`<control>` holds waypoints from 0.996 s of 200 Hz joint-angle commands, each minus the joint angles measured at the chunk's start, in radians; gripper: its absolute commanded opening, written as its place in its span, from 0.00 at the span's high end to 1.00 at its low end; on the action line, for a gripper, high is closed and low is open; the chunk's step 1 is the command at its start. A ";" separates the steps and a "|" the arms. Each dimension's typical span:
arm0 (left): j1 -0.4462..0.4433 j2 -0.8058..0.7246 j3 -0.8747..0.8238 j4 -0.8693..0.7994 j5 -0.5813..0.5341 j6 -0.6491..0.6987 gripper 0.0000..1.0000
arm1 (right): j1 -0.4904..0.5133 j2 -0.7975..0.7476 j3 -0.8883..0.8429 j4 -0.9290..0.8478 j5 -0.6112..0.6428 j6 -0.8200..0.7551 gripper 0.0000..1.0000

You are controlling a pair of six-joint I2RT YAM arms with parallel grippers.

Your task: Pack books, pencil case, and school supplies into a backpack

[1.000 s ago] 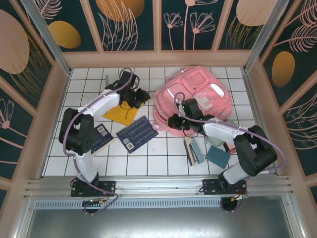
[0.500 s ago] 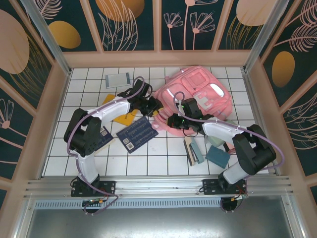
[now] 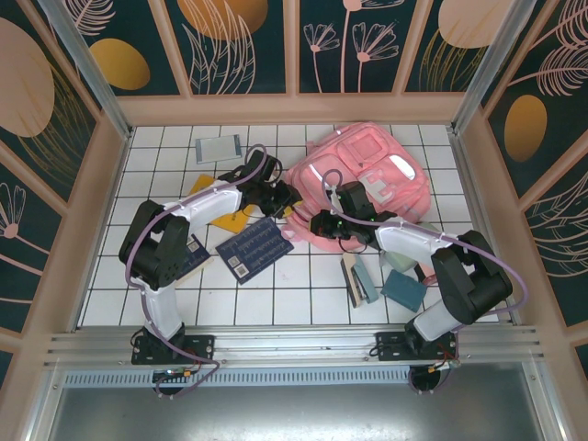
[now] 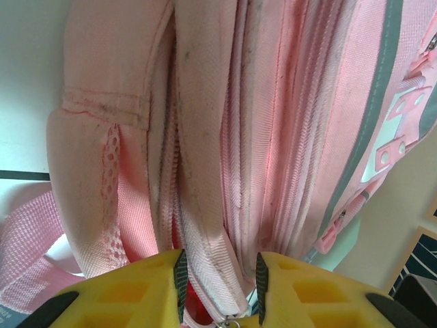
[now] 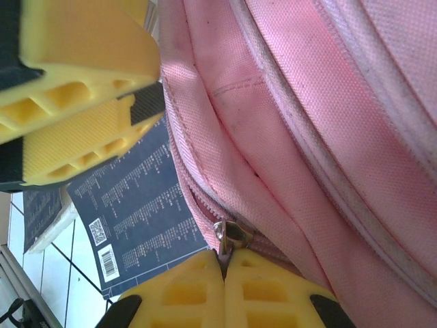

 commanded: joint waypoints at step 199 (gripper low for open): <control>0.093 0.038 0.154 -0.012 -0.018 -0.007 1.00 | 0.018 -0.079 -0.060 -0.014 0.113 -0.011 1.00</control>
